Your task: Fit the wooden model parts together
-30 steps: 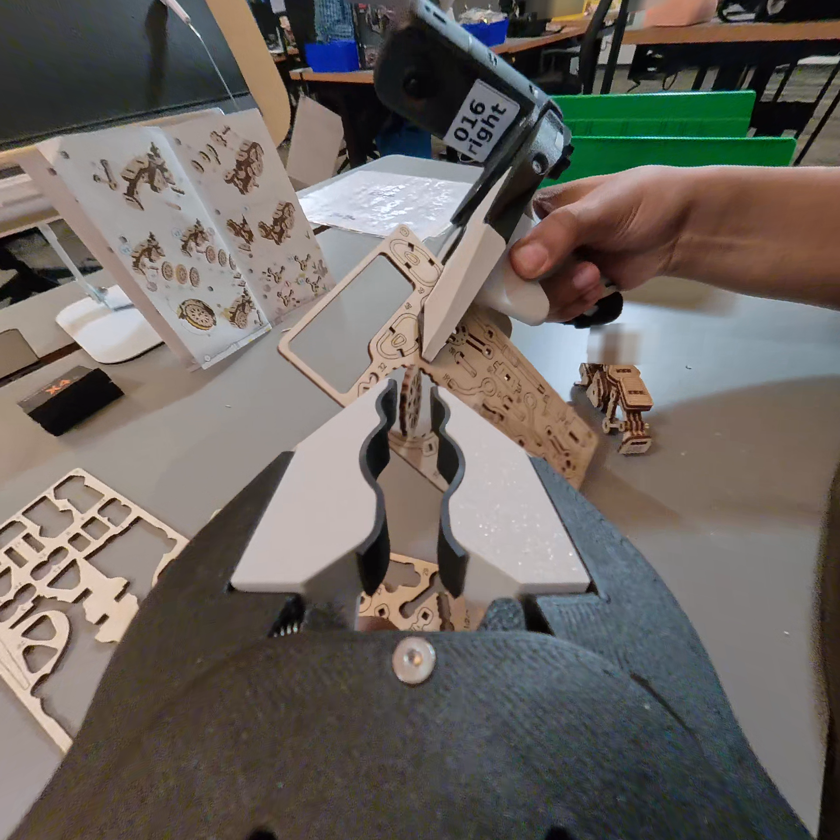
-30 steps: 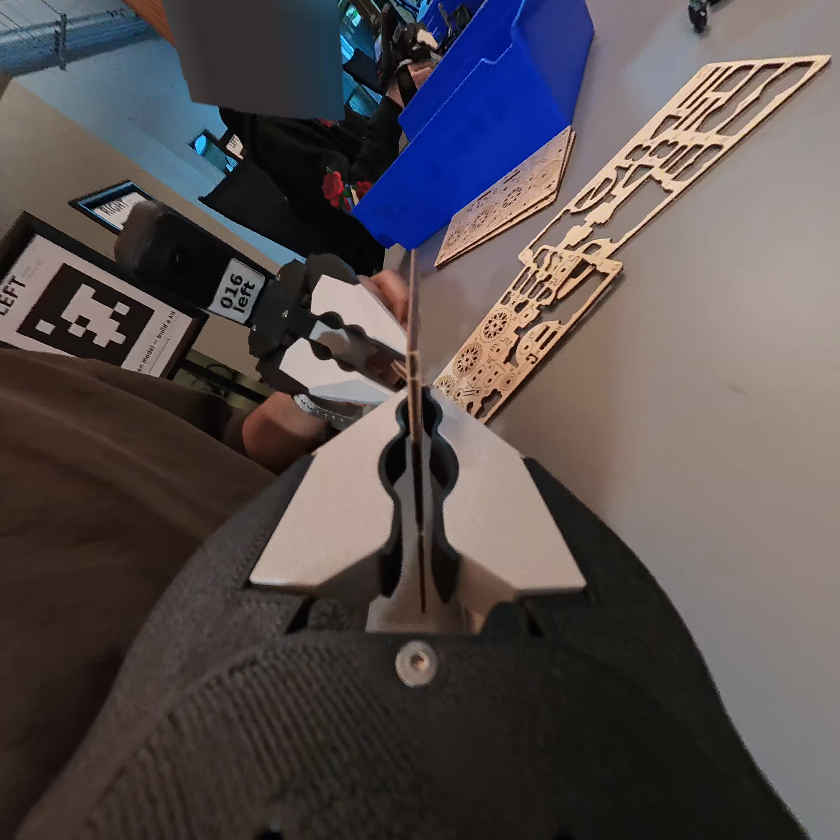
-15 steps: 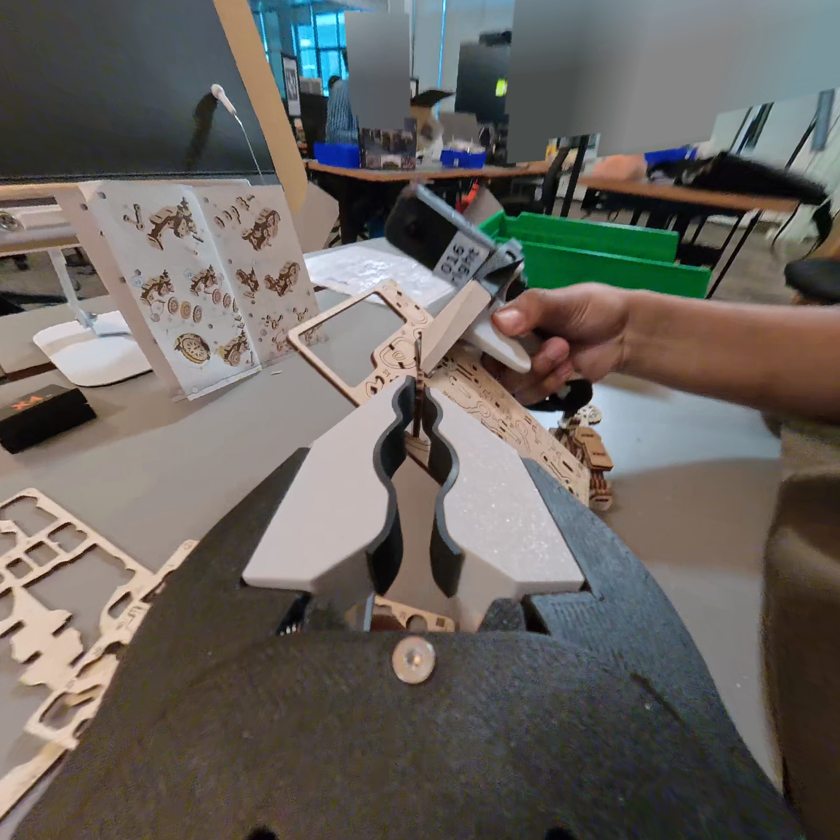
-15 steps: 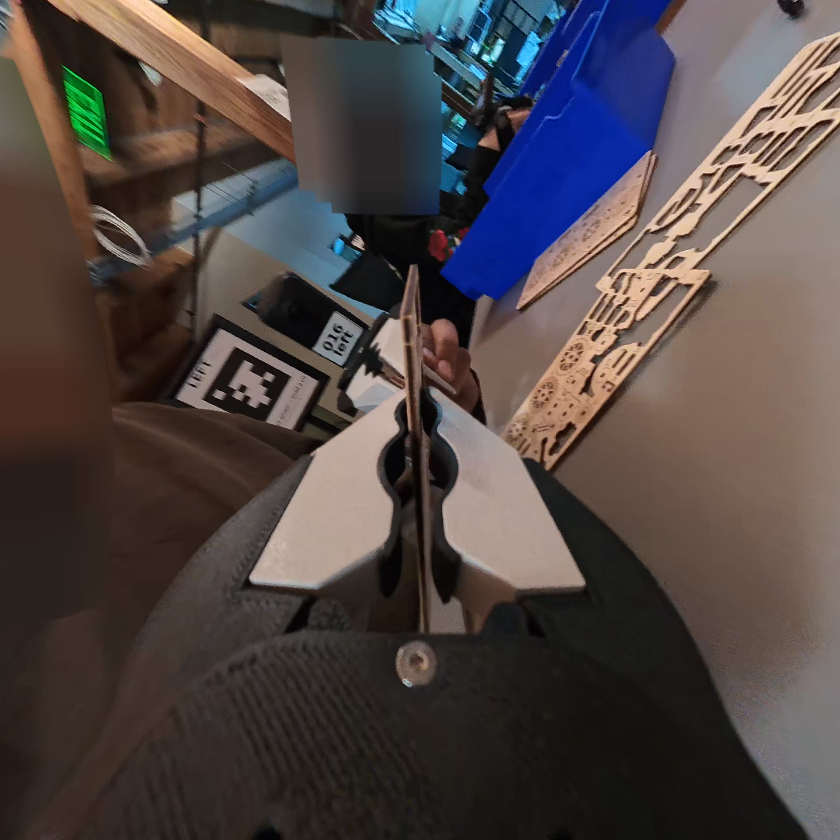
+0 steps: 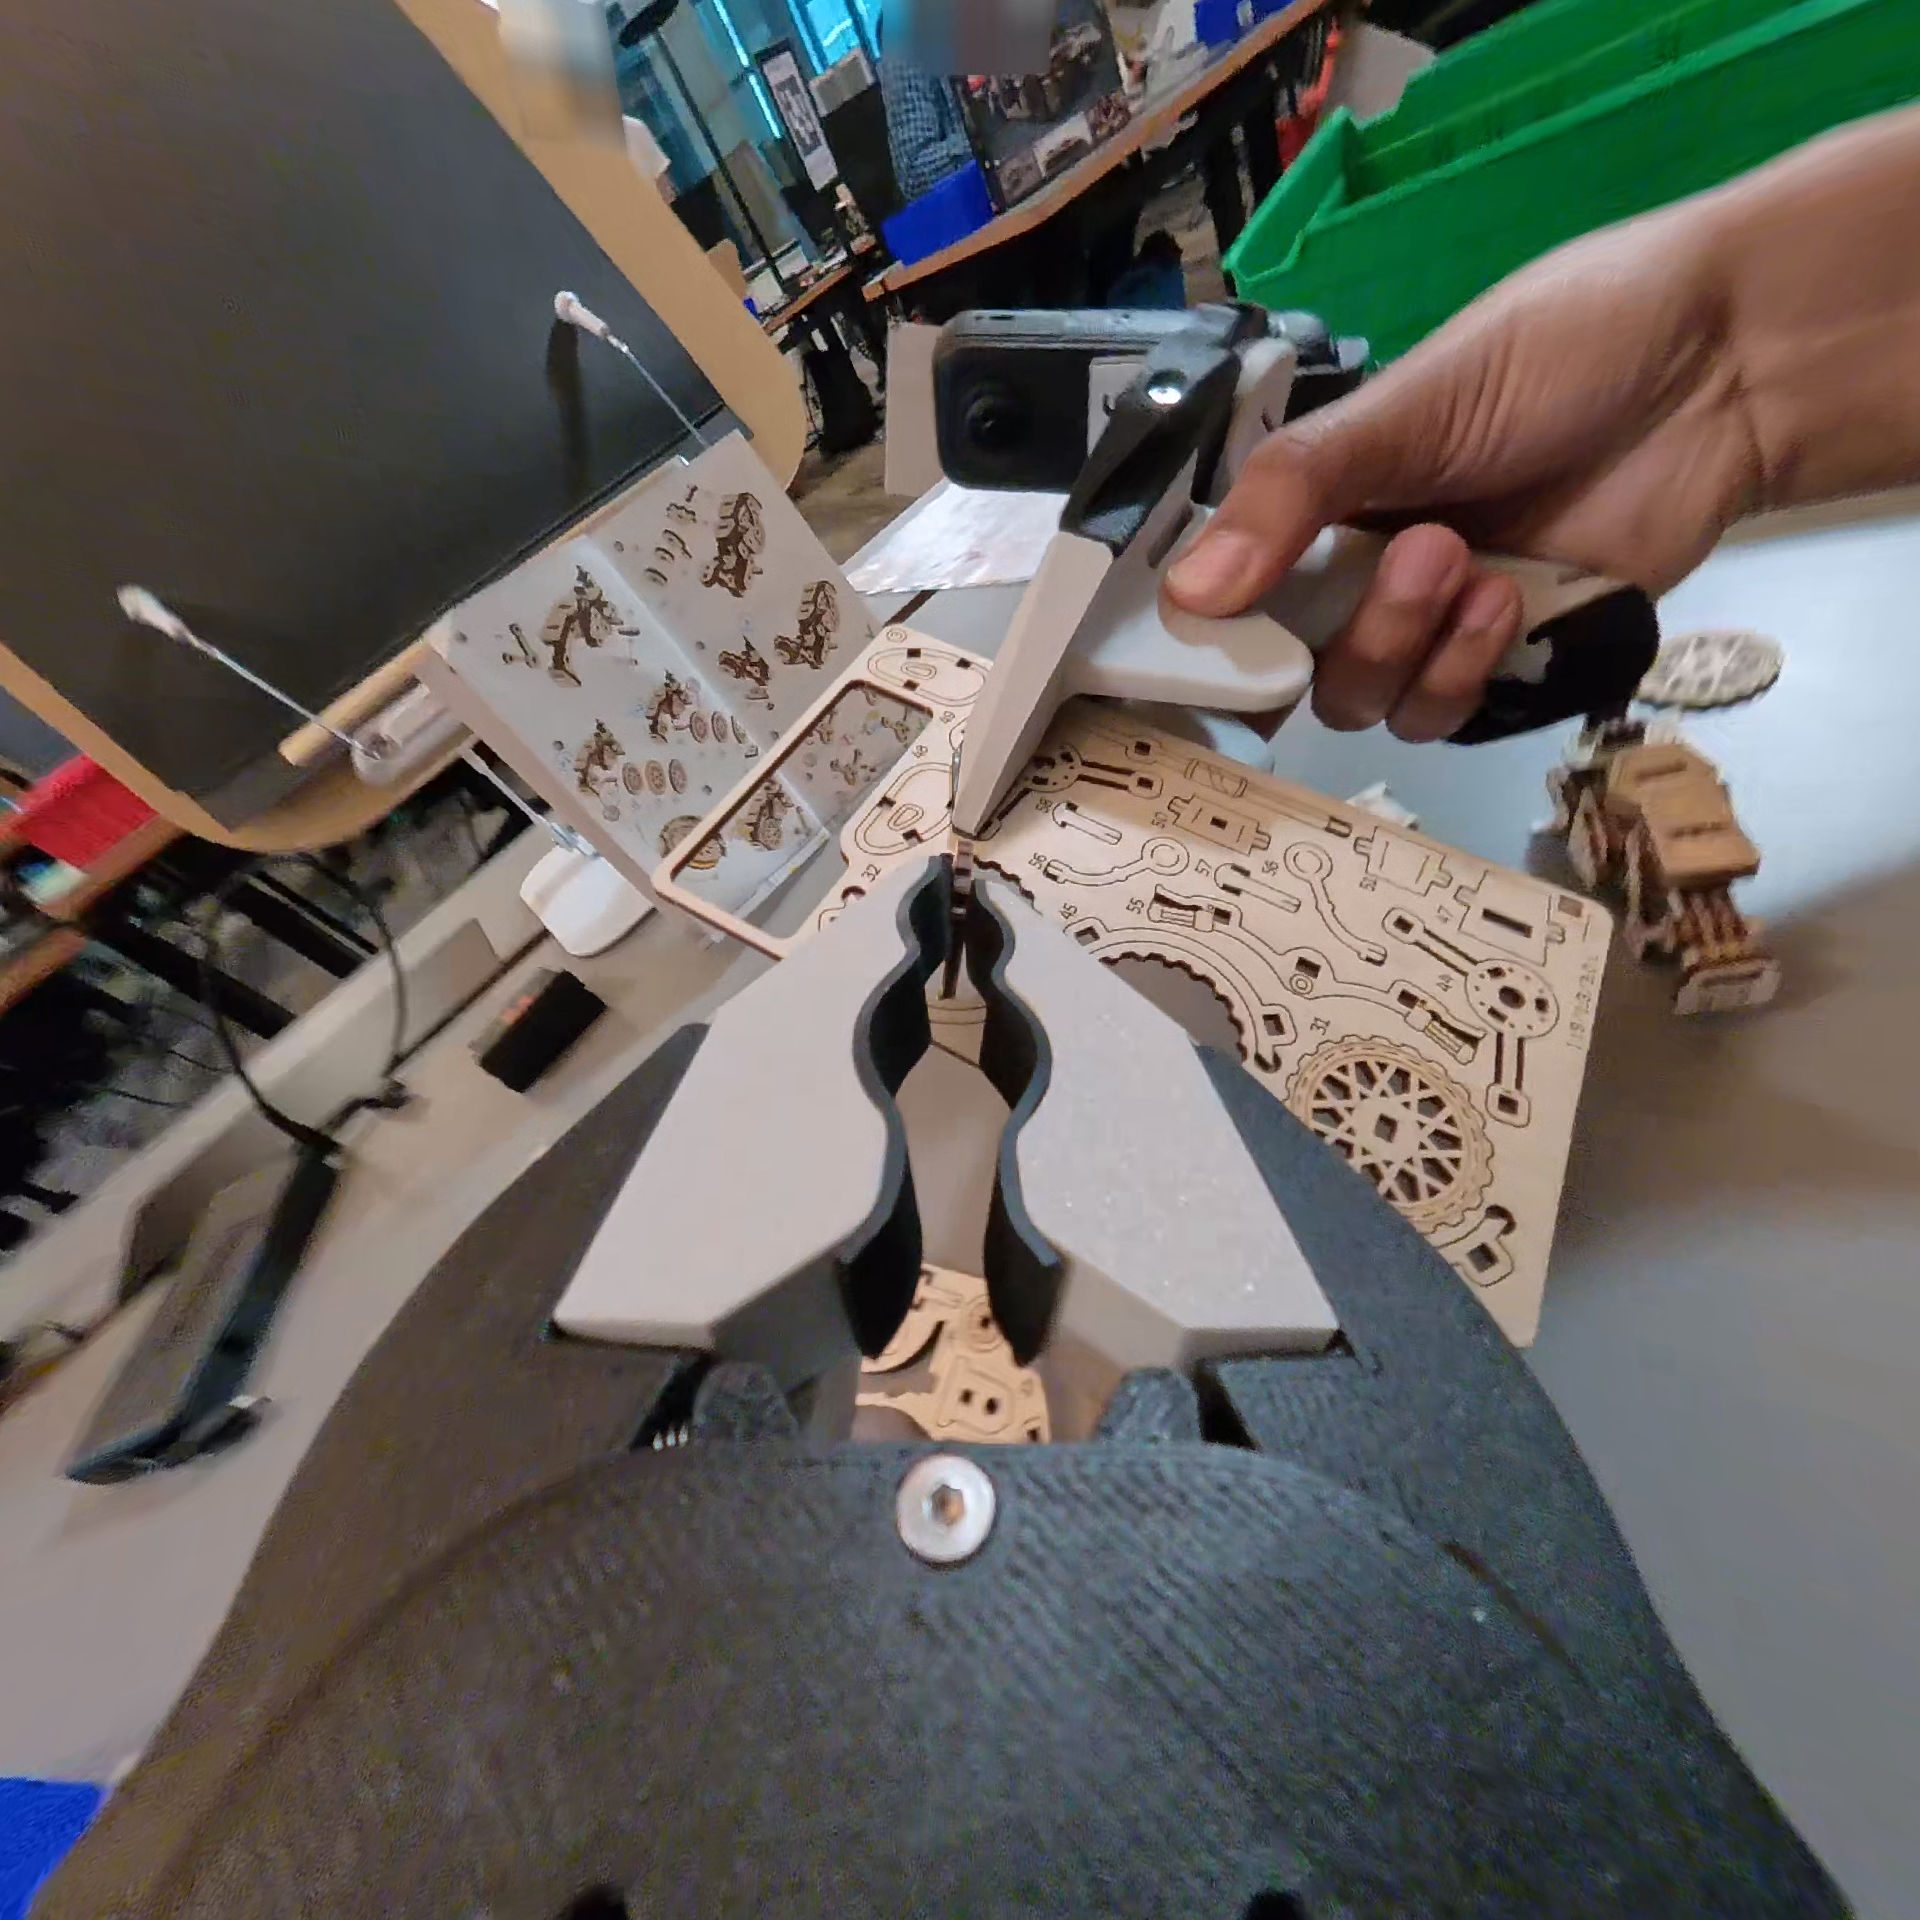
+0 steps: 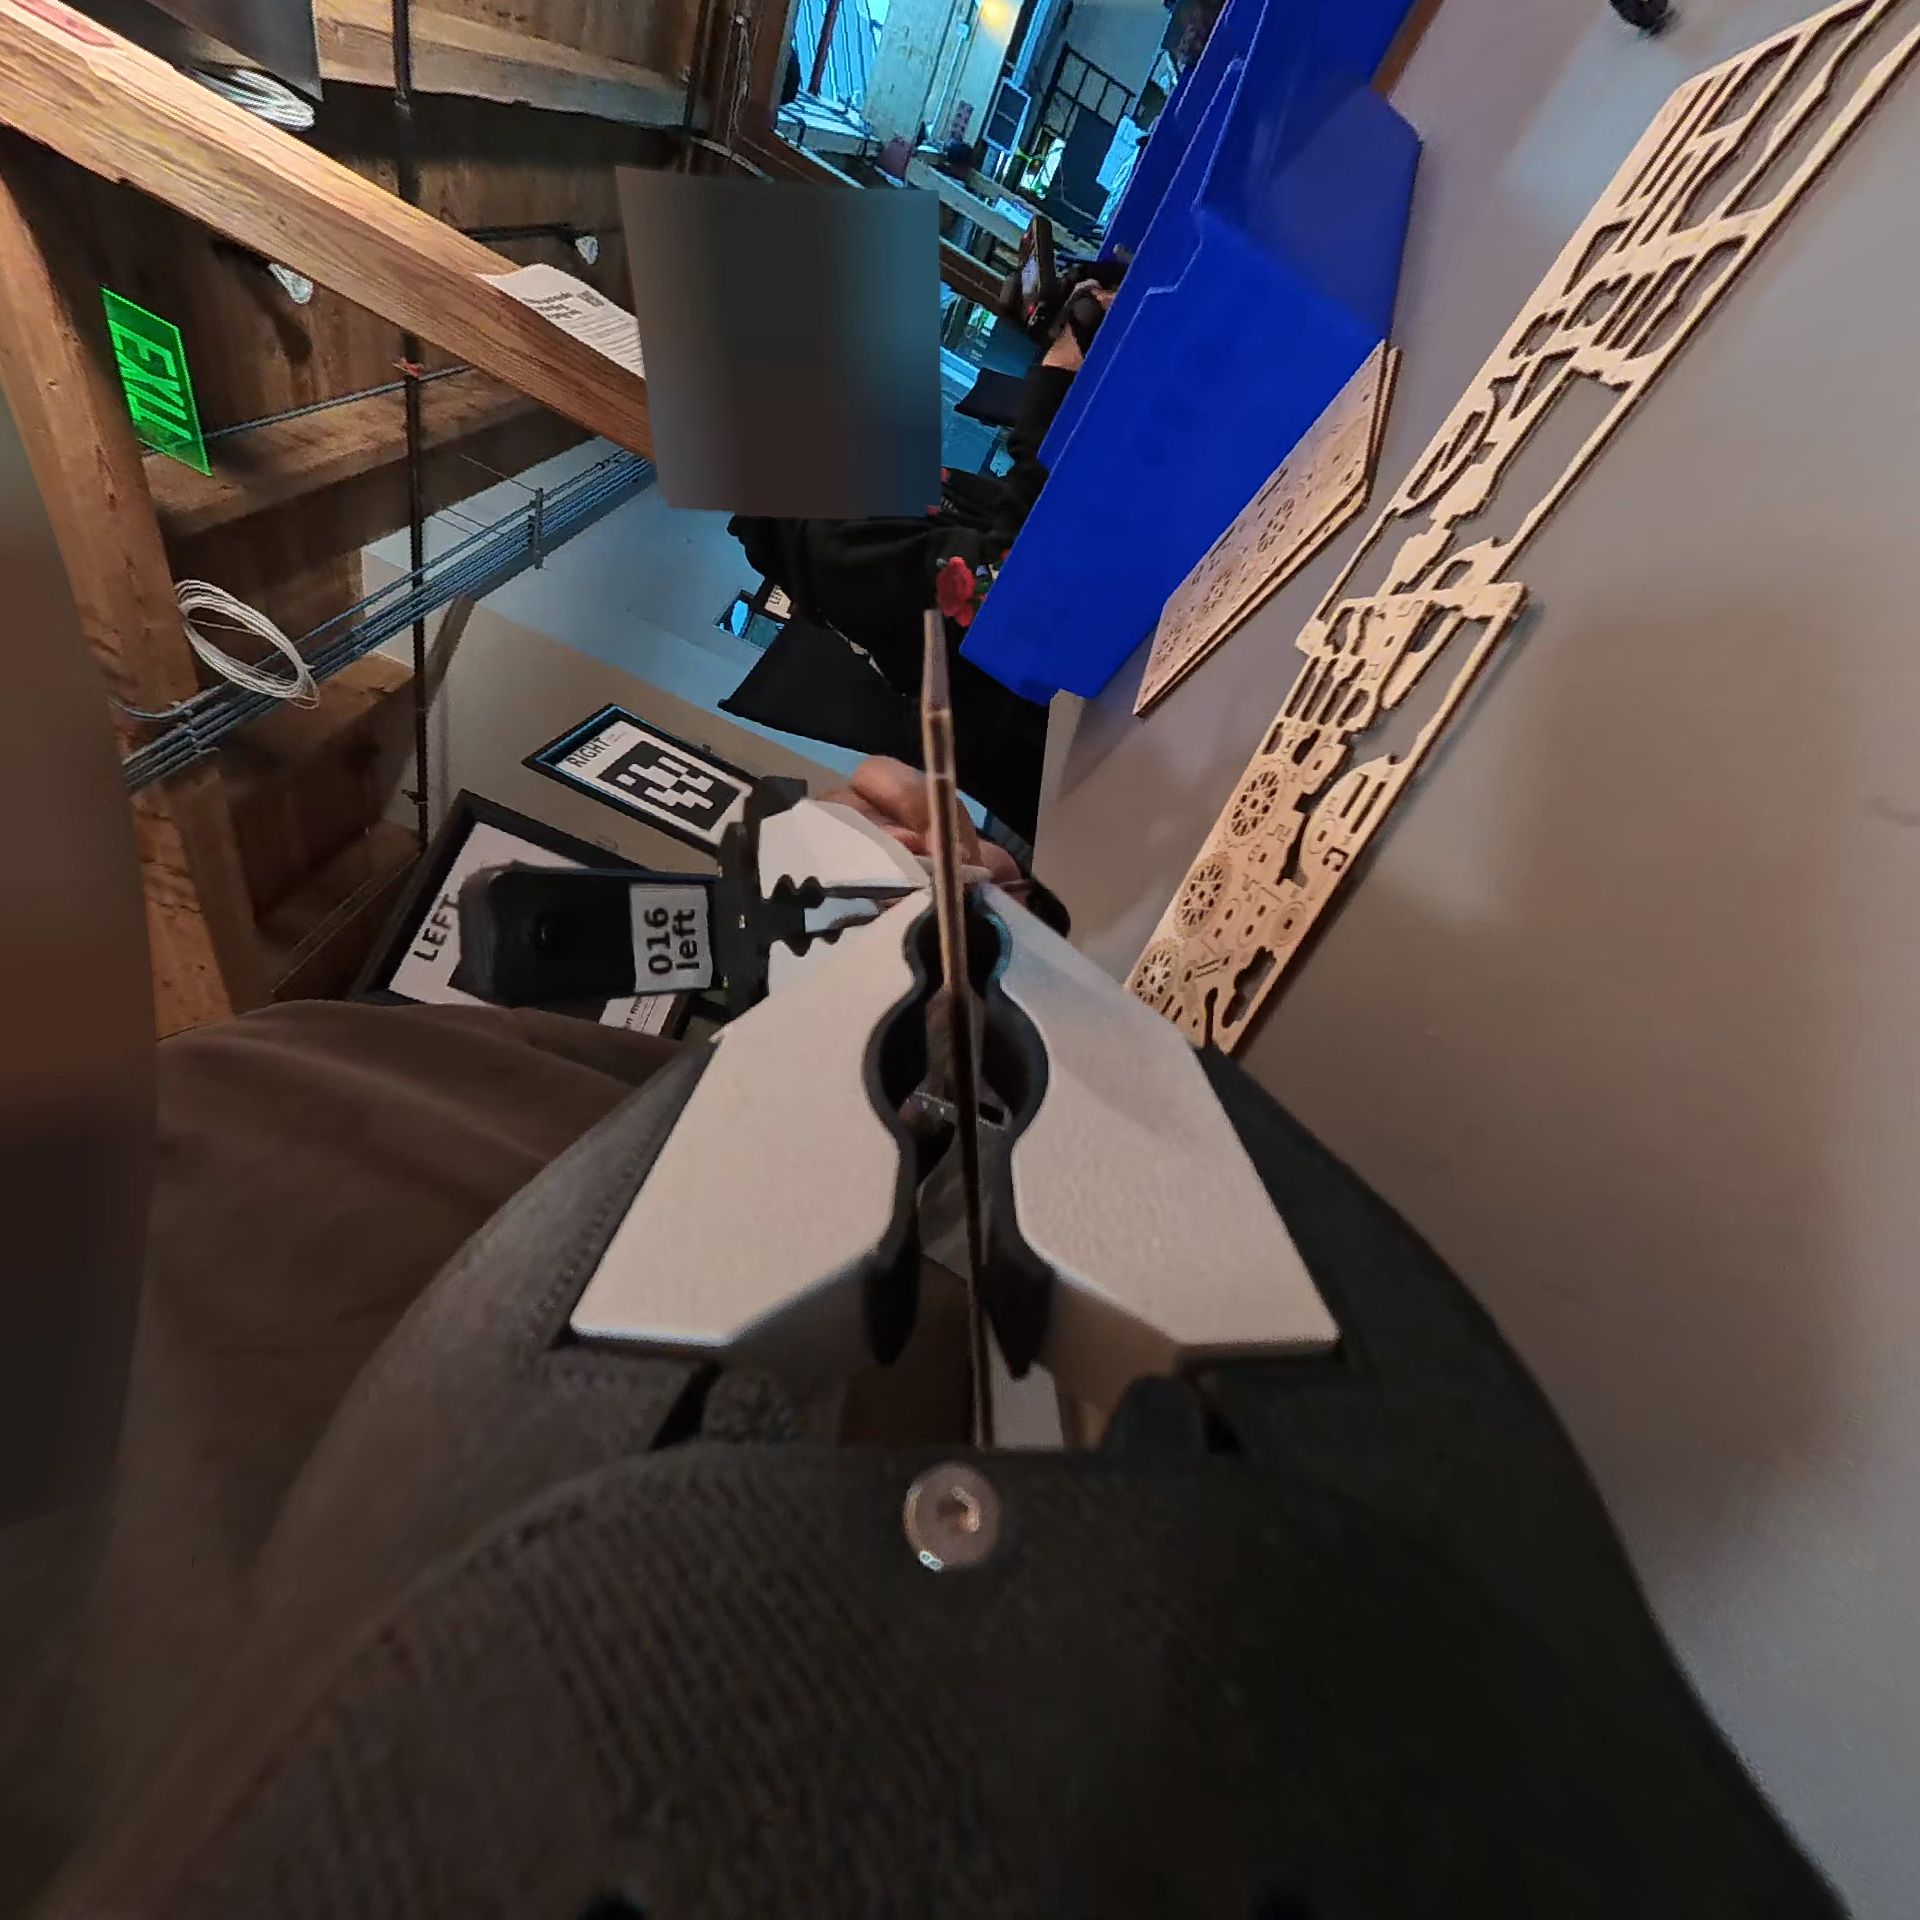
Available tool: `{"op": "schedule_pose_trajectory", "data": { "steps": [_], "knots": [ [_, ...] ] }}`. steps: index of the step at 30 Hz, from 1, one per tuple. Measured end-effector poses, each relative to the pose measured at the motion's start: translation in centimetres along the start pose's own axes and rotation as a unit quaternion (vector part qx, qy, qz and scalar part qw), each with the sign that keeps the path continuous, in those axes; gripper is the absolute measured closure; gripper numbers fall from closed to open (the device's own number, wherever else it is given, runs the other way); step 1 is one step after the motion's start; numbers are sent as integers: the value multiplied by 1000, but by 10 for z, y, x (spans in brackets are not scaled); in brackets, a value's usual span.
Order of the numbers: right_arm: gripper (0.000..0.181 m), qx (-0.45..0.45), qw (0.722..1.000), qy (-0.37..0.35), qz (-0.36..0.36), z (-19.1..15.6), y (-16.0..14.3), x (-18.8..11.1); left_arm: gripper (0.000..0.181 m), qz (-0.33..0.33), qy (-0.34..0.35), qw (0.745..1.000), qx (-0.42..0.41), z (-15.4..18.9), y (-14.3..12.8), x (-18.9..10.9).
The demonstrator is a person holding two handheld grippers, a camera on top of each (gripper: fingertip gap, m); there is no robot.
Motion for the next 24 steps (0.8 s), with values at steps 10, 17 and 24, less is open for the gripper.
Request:
{"op": "schedule_pose_trajectory", "data": {
  "steps": [10, 17, 24],
  "knots": [
    [181, -80, 996, -26, 22, -21, 11, 1, 179, 77, 13, 935, -347, -20, -3, 5],
    [181, -73, 995, -51, 49, -22, 5, 8, 178, -20, 67, 995, 73, -2, 7, 4],
    [181, 18, 995, 39, 85, -24, 6, 8, 179, 85, 77, 982, -152, -14, 19, 3]
  ]
}}
Point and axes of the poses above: each gripper's, where its closed fingertips meet, x out along the fingers, y out of its top, z = x × y across the jaws, the point moved 8 cm from there along -x, back along the fingers, and after that the axes turned 14 degrees about z, right-handed, at the moved point
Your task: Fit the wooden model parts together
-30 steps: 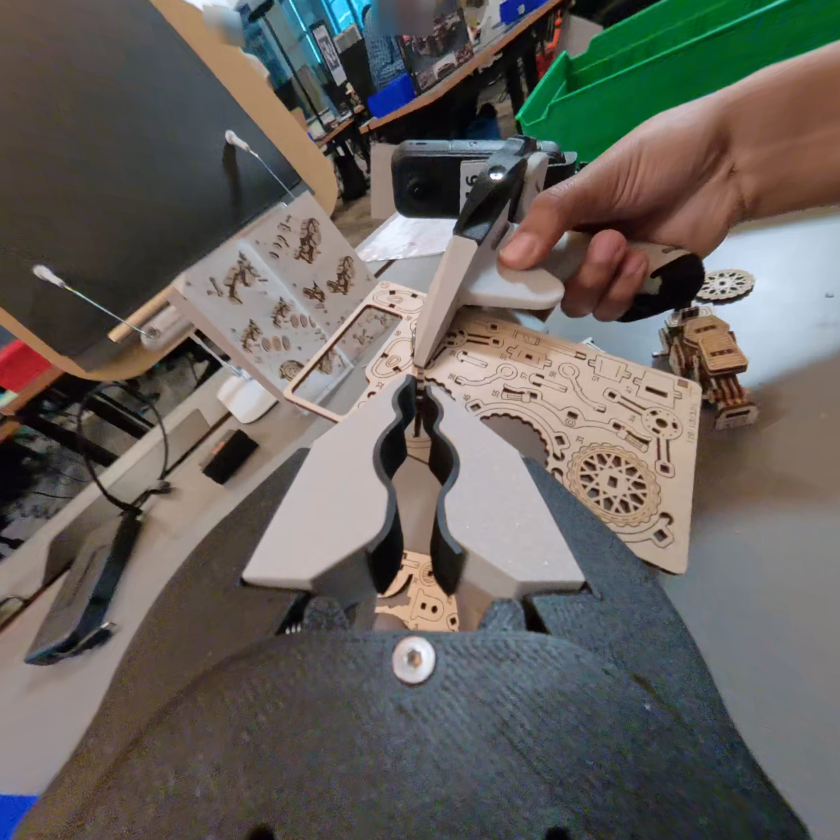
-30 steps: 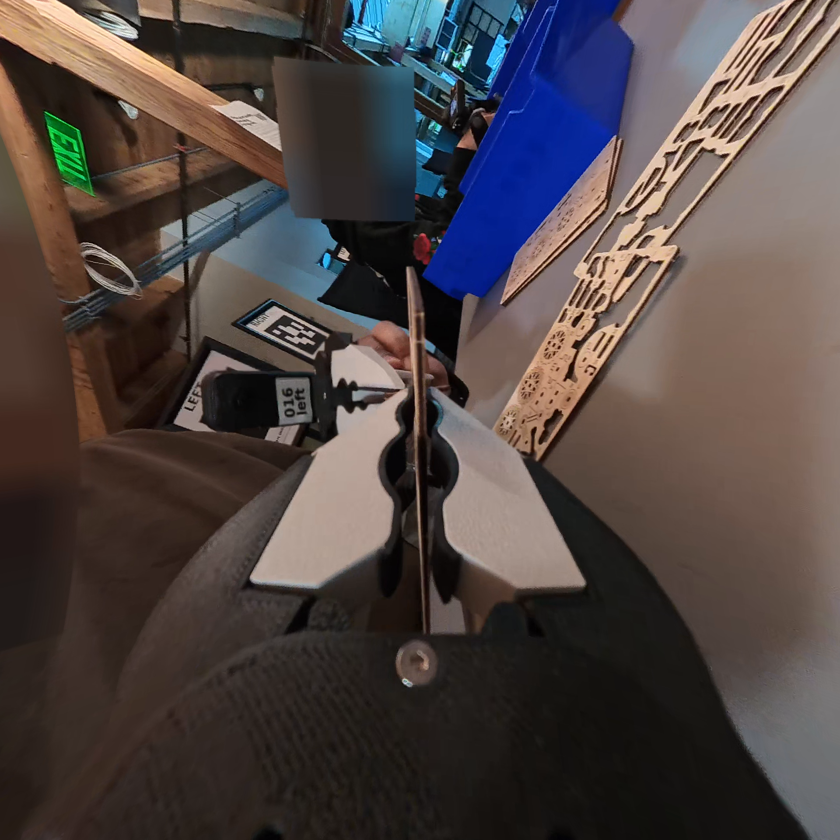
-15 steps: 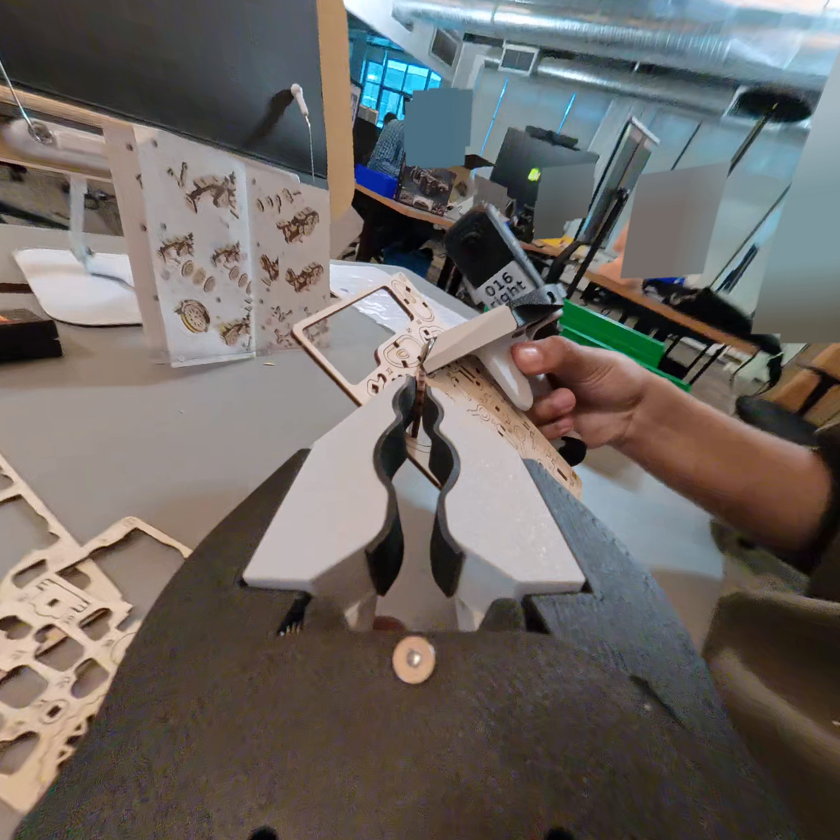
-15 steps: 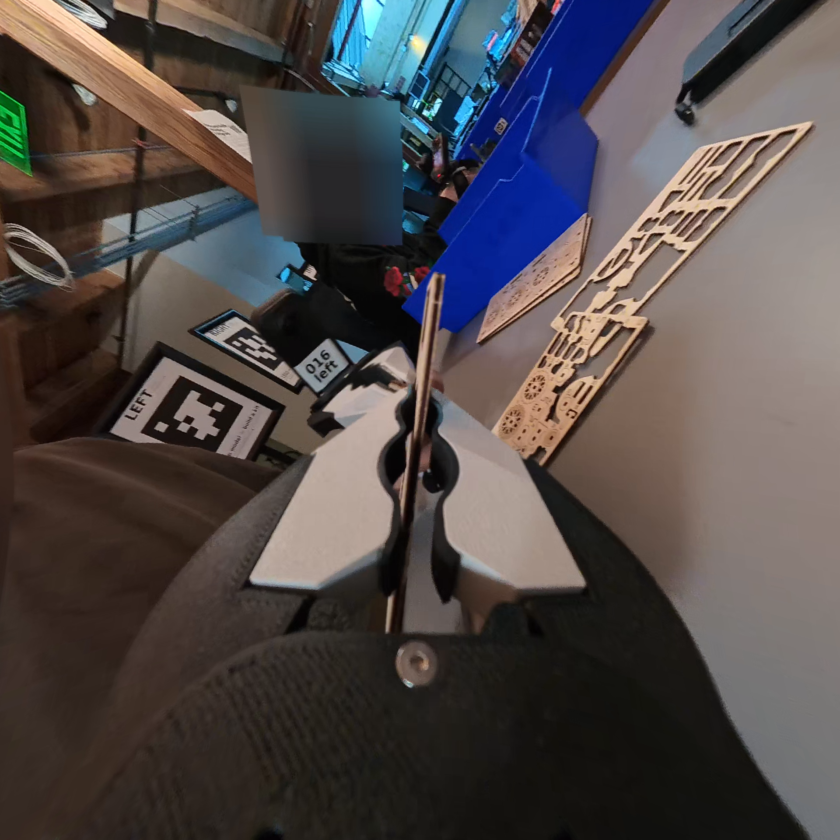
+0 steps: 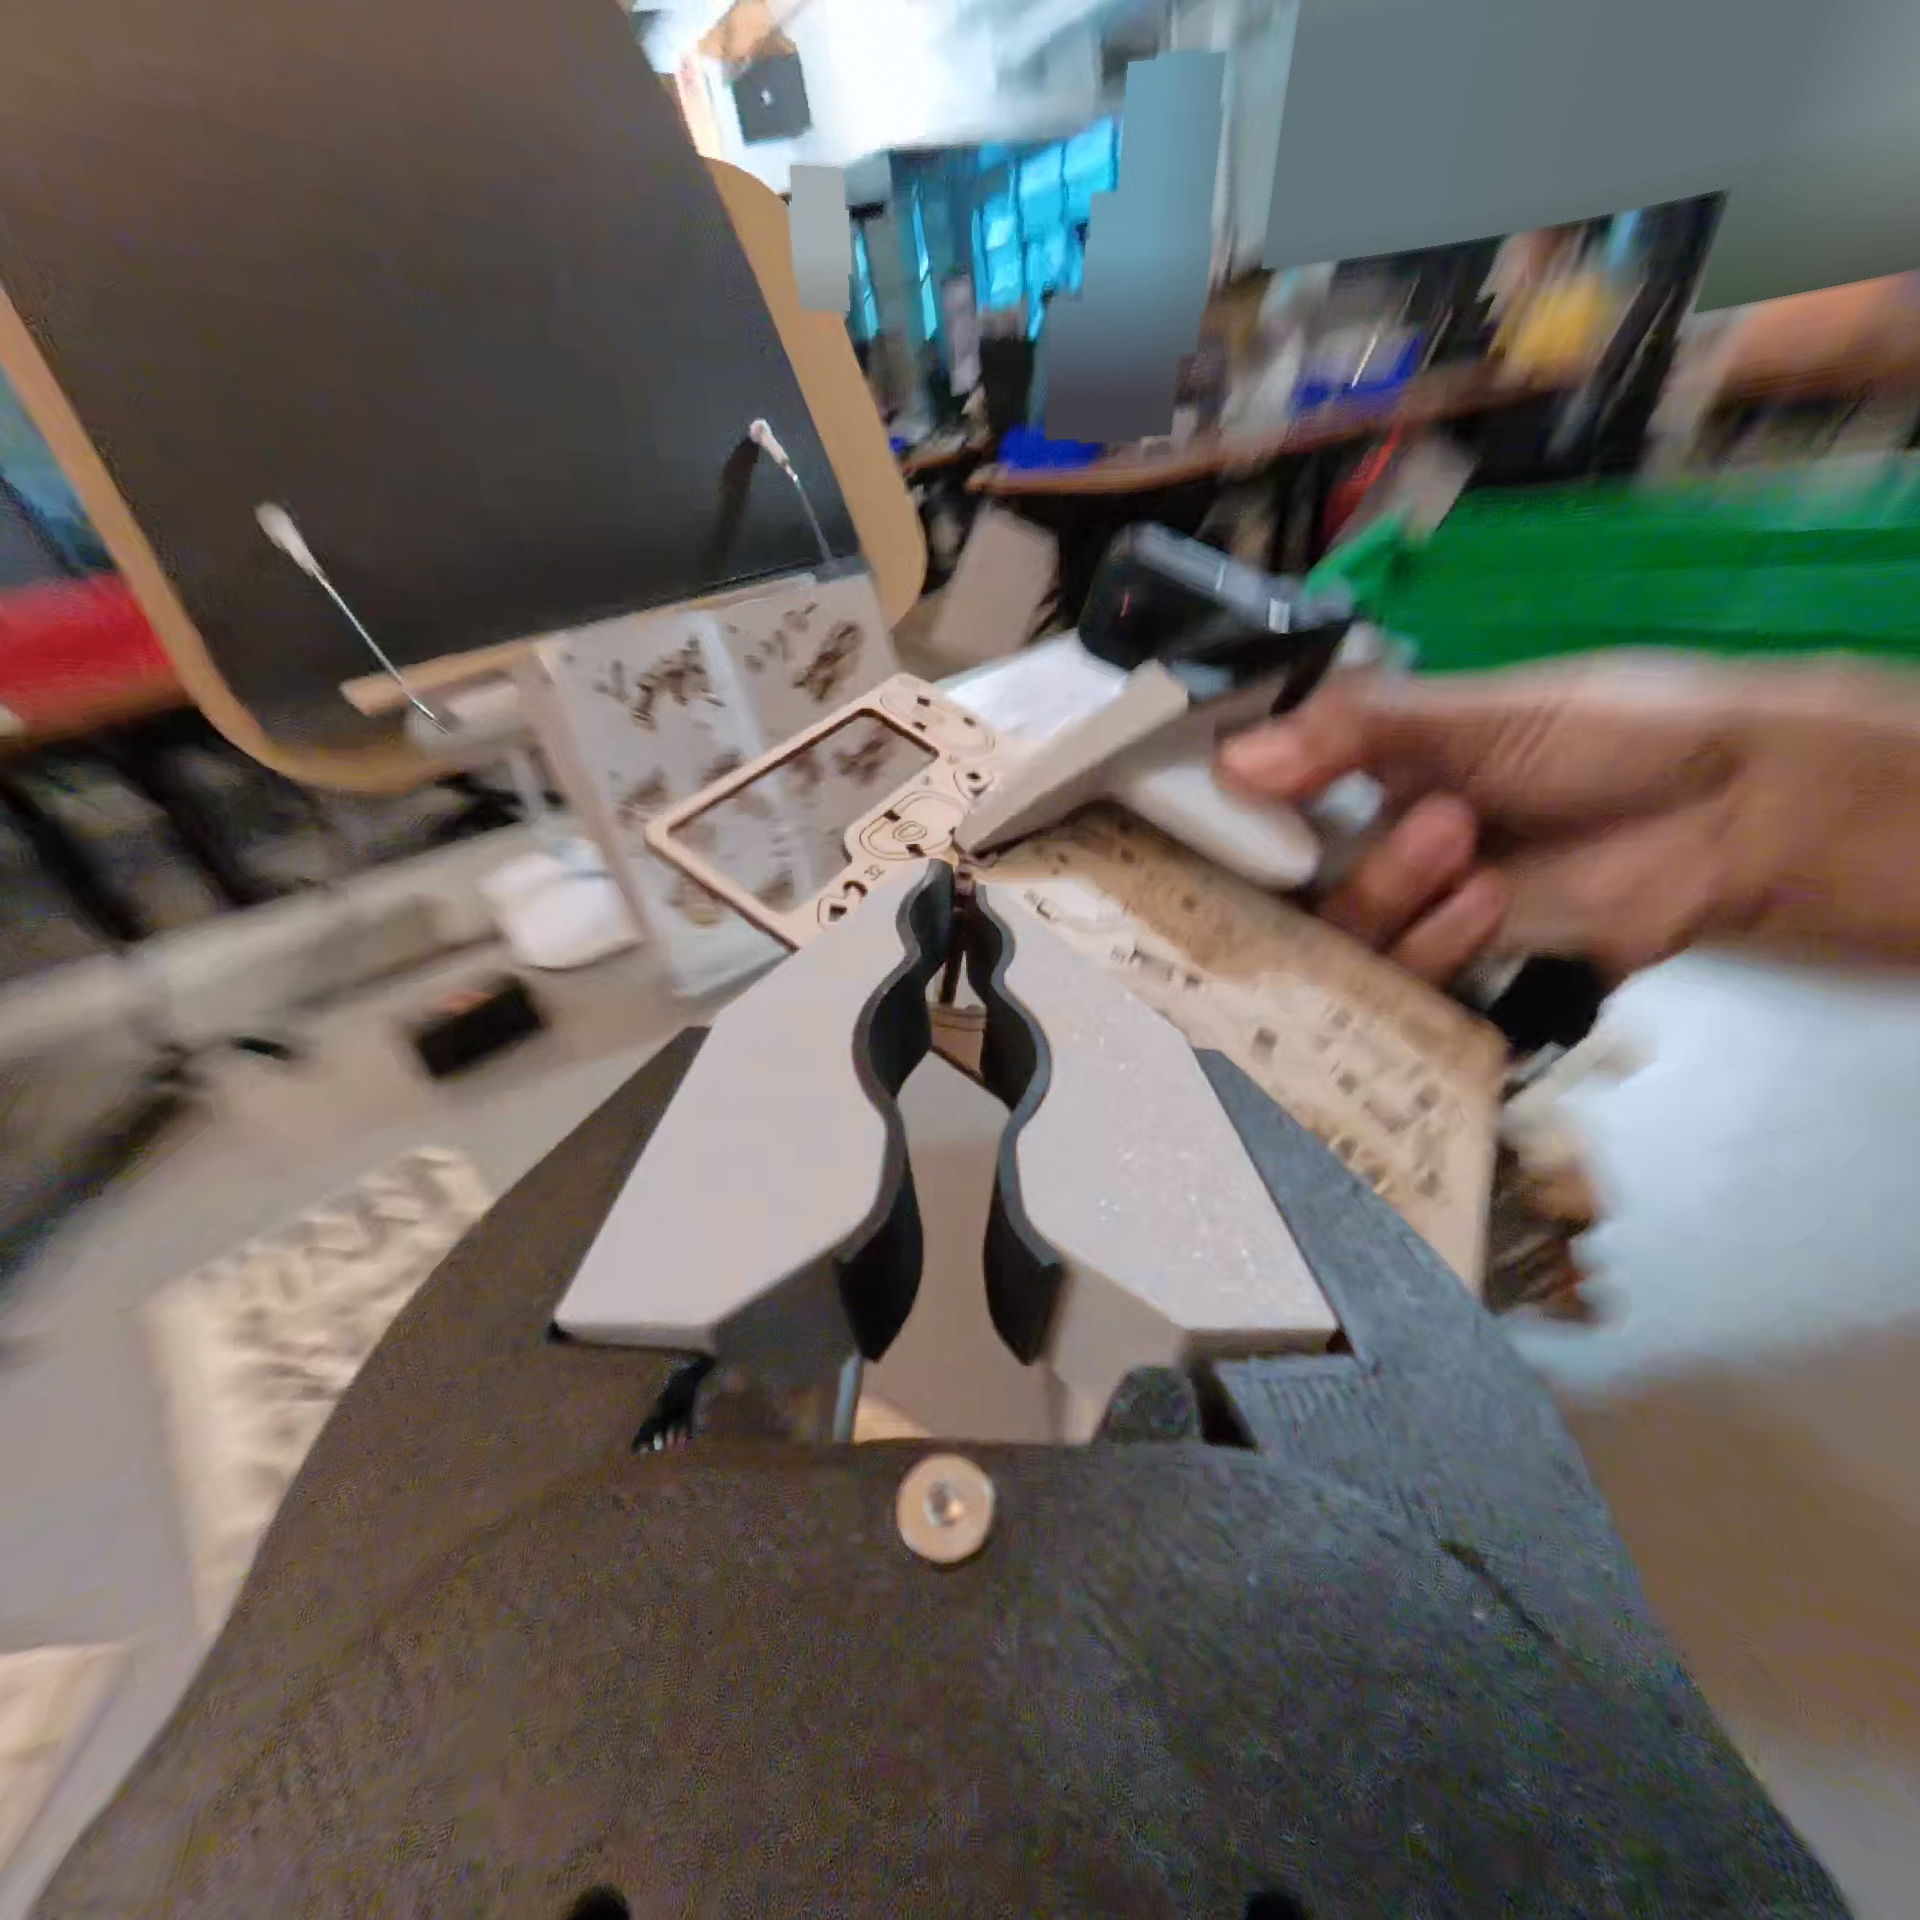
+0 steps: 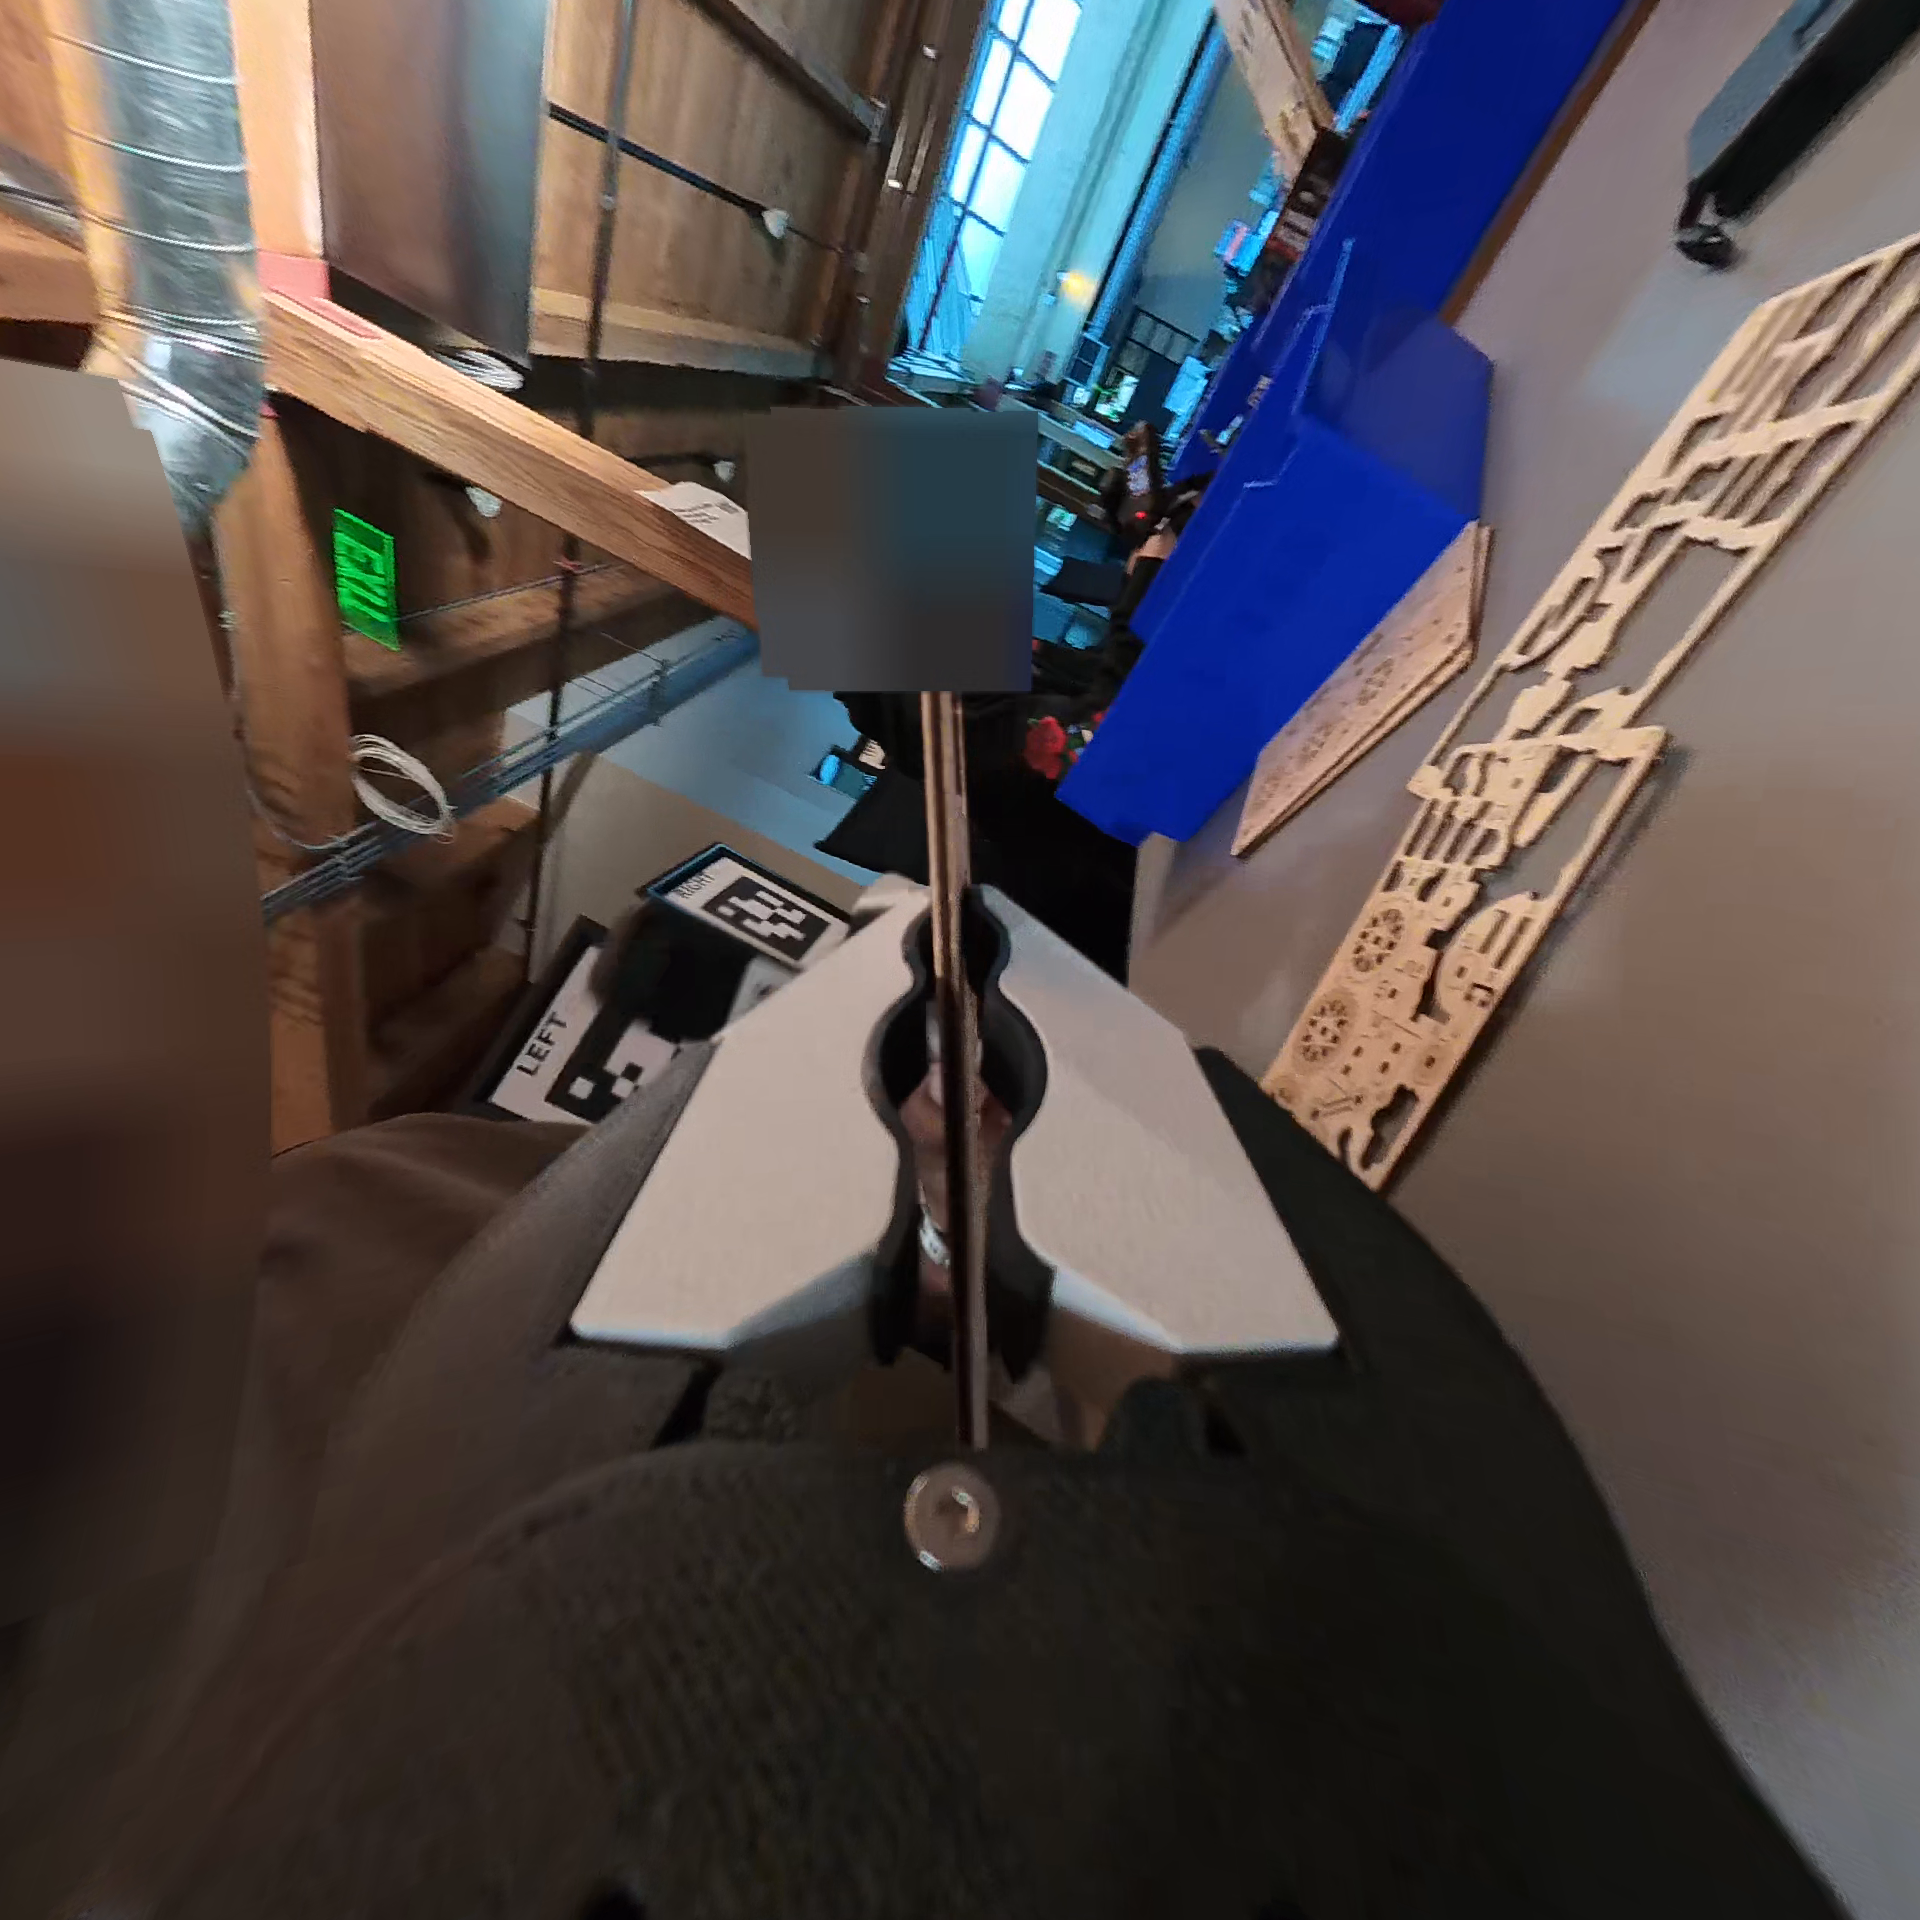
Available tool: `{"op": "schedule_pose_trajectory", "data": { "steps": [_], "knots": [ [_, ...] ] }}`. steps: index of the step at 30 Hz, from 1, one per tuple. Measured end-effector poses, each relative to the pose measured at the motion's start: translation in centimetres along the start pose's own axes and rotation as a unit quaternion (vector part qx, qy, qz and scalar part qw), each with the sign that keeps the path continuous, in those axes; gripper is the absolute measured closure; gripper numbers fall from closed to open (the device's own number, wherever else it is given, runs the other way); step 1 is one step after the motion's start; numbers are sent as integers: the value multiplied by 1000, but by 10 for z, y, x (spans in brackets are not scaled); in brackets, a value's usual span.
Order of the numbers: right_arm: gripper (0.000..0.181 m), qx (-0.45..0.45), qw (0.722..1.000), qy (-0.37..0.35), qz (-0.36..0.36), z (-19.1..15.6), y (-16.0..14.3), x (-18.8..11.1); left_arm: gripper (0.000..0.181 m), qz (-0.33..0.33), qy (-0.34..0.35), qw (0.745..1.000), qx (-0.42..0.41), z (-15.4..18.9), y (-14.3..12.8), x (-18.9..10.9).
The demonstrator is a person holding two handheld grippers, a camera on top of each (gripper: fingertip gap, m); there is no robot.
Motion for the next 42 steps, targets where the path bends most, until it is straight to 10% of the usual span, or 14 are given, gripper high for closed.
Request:
{"op": "schedule_pose_trajectory", "data": {
  "steps": [6, 11, 16, 19, 23, 31, 35, 40, 42],
  "knots": [
    [181, -141, 989, -37, -35, -19, 8, 1, 179, 45, -4, 966, -256, -11, -8, 4],
    [181, -79, 996, -41, -18, -10, 3, 1, 179, -35, 18, 984, 173, 11, -4, 3],
    [181, -48, 998, -40, 17, -5, -1, 3, 179, -44, 35, 962, 266, 15, -7, 2],
    [181, -53, 998, -22, 16, -8, 1, 1, 179, -14, 25, 999, 40, 4, 2, 2],
    [181, -107, 994, -12, -1, -22, 6, 3, 179, 44, 12, 976, -212, -8, 4, 2],
    [181, -189, 980, -46, -50, -29, 11, -1, 179, 27, -33, 922, -386, -13, -8, 5],
    [180, -178, 982, -43, -54, -26, 10, -1, 179, 11, -42, 930, -364, -15, -8, 4],
    [181, -190, 979, -67, -31, -18, 5, 1, 178, -64, 34, 996, 46, 5, -2, 6],
    [180, -189, 980, -50, -26, -20, 4, 1, 178, -47, 40, 996, 67, 8, 1, 4]
  ]
}}
Point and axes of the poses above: each gripper's, where its closed fingertips meet, x out along the fingers, y out of its top, z = x × y across the jaws, the point moved 8 cm from there along -x, back along the fingers, and after that the axes turned 14 degrees about z, right-handed, at the moved point
